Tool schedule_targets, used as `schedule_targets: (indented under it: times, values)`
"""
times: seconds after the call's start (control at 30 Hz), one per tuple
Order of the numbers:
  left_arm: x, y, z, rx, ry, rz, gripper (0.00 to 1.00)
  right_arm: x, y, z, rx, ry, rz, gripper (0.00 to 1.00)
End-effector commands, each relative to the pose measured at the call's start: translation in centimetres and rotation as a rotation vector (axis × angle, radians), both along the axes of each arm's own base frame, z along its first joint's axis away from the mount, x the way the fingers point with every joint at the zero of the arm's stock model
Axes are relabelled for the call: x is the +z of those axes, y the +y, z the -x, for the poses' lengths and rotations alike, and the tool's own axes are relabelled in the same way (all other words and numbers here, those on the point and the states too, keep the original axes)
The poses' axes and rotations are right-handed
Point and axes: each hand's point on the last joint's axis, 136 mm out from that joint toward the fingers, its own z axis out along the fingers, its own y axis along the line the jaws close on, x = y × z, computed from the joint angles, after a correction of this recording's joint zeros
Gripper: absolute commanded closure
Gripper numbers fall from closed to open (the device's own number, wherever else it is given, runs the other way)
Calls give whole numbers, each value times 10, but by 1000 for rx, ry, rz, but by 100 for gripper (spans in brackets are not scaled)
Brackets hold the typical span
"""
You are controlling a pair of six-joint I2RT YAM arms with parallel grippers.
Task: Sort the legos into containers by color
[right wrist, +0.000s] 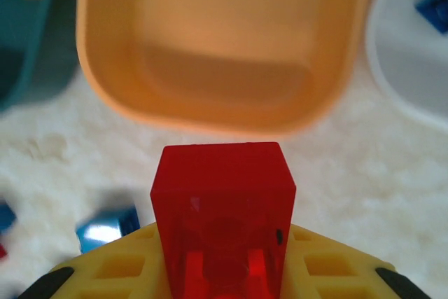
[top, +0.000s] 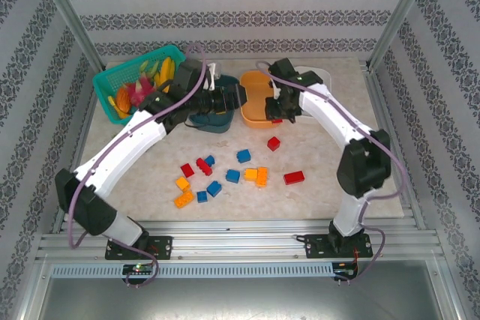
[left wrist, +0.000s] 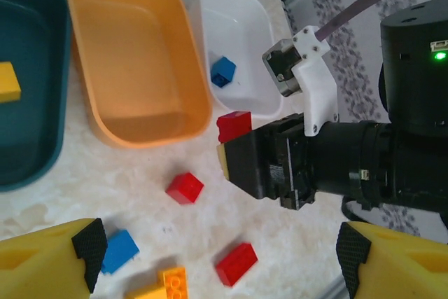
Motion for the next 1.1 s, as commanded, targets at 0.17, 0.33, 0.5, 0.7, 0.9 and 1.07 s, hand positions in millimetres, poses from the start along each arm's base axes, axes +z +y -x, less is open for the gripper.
schedule_targets:
  times: [0.17, 0.33, 0.5, 0.7, 0.9, 1.07]
  values:
    - [-3, 15, -62, 70, 14, 10, 13, -47, 17, -84, -126, 34, -50, 75]
    - [-9, 17, -78, 77, 26, -5, 13, -75, 24, -112, -148, 74, -93, 72]
    - [-16, 19, -80, 85, 39, -13, 13, -104, 18, -118, -185, 152, -108, 71]
    - [-19, 25, -72, 94, 50, -17, 13, -113, 15, -118, -182, 184, -109, 50]
    - [-14, 36, -55, 115, 59, -26, 13, -56, 24, -125, -130, 73, -148, 38]
    - [-26, 58, -23, 173, 144, -72, 14, 22, 34, -113, -82, -80, -176, 38]
